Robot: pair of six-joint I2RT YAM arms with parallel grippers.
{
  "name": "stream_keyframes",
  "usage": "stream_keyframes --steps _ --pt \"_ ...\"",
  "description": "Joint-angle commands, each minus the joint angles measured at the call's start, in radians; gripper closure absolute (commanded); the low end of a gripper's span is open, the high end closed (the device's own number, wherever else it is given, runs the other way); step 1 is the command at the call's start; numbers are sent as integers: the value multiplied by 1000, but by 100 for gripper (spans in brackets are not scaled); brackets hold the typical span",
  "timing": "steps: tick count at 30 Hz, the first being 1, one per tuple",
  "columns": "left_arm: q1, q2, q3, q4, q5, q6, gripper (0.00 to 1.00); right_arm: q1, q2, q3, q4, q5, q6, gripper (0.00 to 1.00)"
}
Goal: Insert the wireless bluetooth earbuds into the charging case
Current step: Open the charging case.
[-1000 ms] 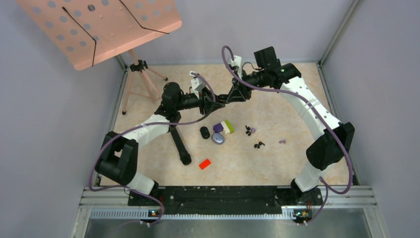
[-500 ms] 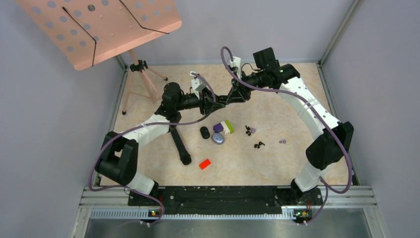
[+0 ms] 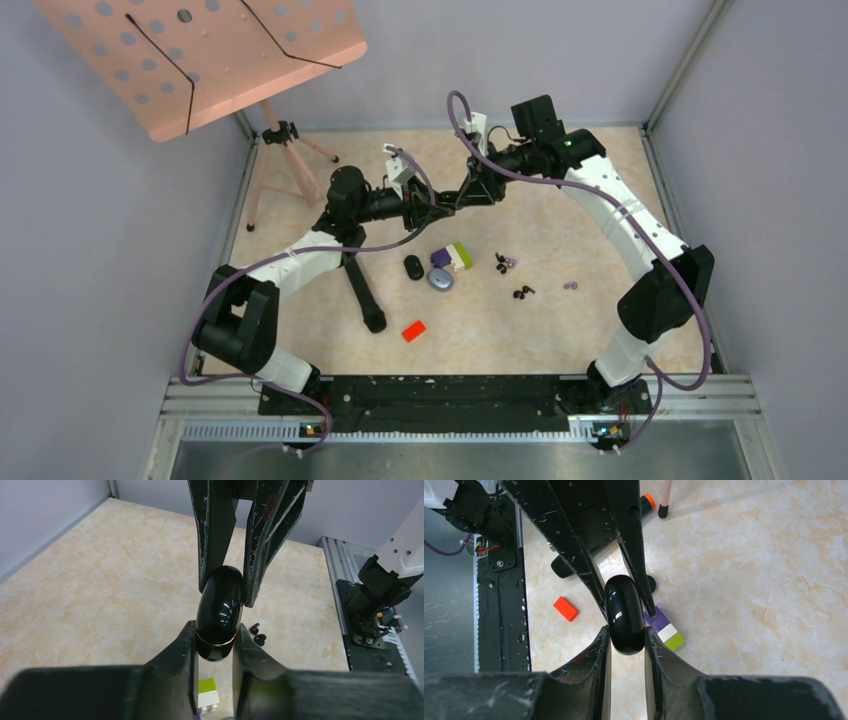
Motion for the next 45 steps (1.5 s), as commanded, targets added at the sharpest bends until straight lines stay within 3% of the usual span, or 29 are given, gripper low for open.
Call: stream_keyframes --steps 1,3,6,9,18,31,38,43,45 --pt "-6 -3 30 57 11 0 90 4 -16 5 42 -14 2 100" --pt "-6 -1 30 56 15 2 99 5 -18 4 43 -10 3 100" --pt "-6 -1 30 57 32 14 100 4 -13 5 53 -2 39 82" --pt "-7 -2 33 56 63 47 100 3 -5 4 80 -2 88 74" --pt "-10 -5 41 37 111 123 100 -60 33 43 181 -55 255 70" --pt "-10 1 36 27 72 103 100 -71 24 41 197 -96 296 61" --pt "-3 0 21 16 37 69 100 -97 -24 139 225 -116 393 48" --pt "15 -17 8 4 29 40 100 -176 -109 8 224 -84 357 49" --pt "27 -30 -6 -3 25 25 100 -201 -153 -85 178 -57 251 50"
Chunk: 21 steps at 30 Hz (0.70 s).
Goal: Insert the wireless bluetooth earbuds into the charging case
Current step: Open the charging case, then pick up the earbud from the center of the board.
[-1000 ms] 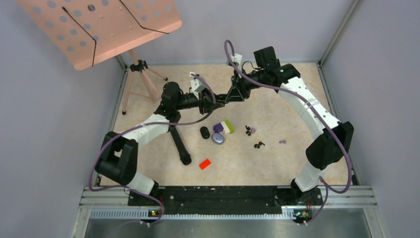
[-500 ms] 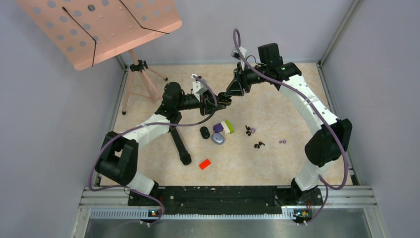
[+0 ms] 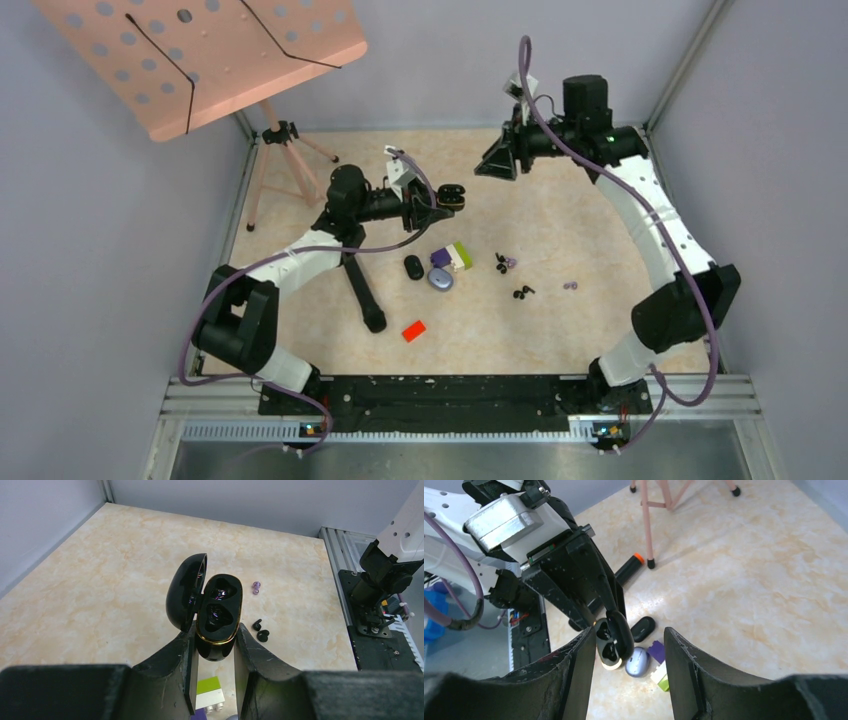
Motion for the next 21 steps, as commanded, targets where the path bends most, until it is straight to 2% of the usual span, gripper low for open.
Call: stream_keyframes --steps 1,5,7,11,15,21 --pt "30 -38 -20 12 -10 -45 100 -61 -135 -165 -66 64 -181 51" --pt "61 -62 -52 -9 -17 -89 100 -60 -224 -393 -138 166 -439 56" --pt "72 -77 -70 -14 -21 -99 100 -61 -244 -490 -142 217 -497 62" --pt "88 -110 -93 -44 -42 -100 100 -61 -242 -639 -135 305 -523 72" --pt "105 -129 -106 -82 -64 -110 100 -53 -235 -744 -107 396 -525 73" --pt "132 -144 -123 -113 -98 -119 100 -17 -214 -788 -104 478 -624 75"
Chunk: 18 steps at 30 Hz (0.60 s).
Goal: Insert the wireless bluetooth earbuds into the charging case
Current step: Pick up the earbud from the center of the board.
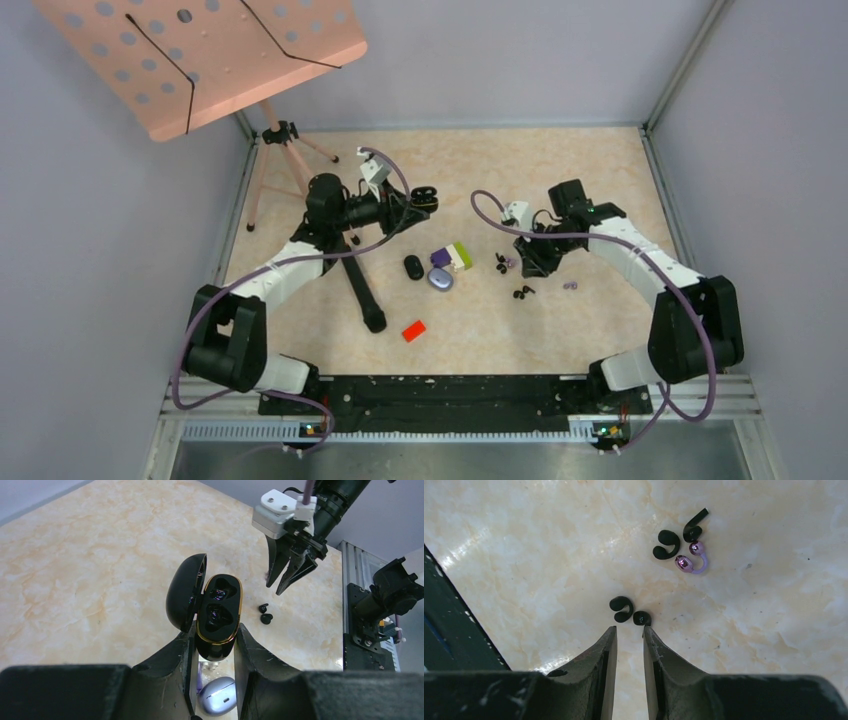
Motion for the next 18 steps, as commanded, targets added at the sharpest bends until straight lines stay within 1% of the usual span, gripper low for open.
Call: stream_keyframes --steps 1,9,18 --pt "21 -40 -17 -14 -36 -17 100 34 10 -17 30 66 -99 75" --pt "35 -51 -20 -34 -35 -17 100 58 89 -27 69 116 -118 74" --pt "45 -56 -22 -50 -46 -12 100 86 177 10 60 137 -124 73"
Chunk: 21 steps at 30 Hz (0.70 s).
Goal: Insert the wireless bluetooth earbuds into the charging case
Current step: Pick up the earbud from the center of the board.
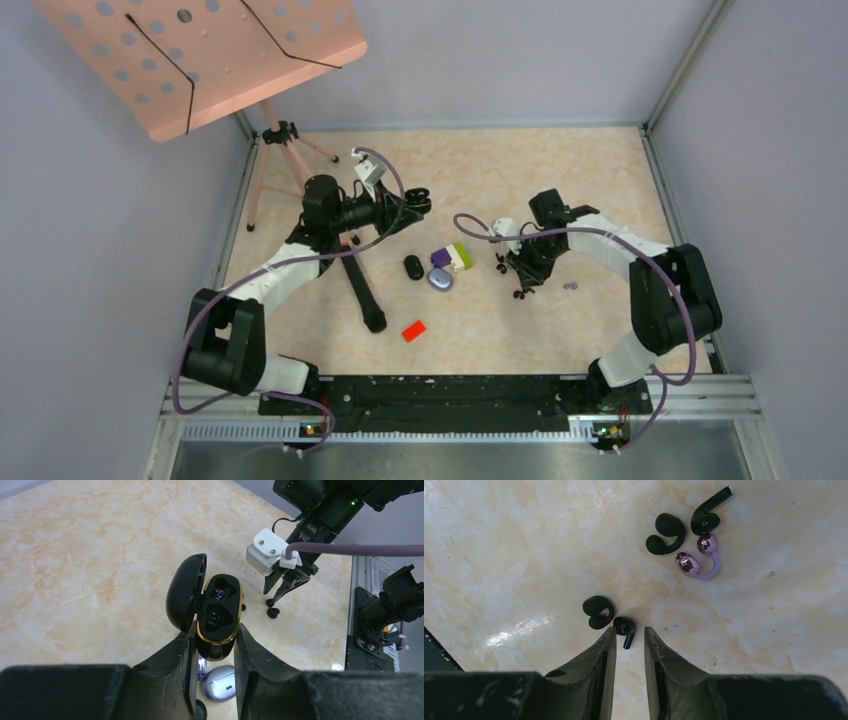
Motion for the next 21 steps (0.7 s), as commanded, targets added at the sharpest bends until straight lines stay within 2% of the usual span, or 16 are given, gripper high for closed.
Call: stream_keyframes --steps 1,21 --pt "12 -37 -2 18 -8 -4 100 25 28 34 6 10 -21 73" --pt "21 -15 5 20 -21 2 100 39 57 31 -32 42 -58 74"
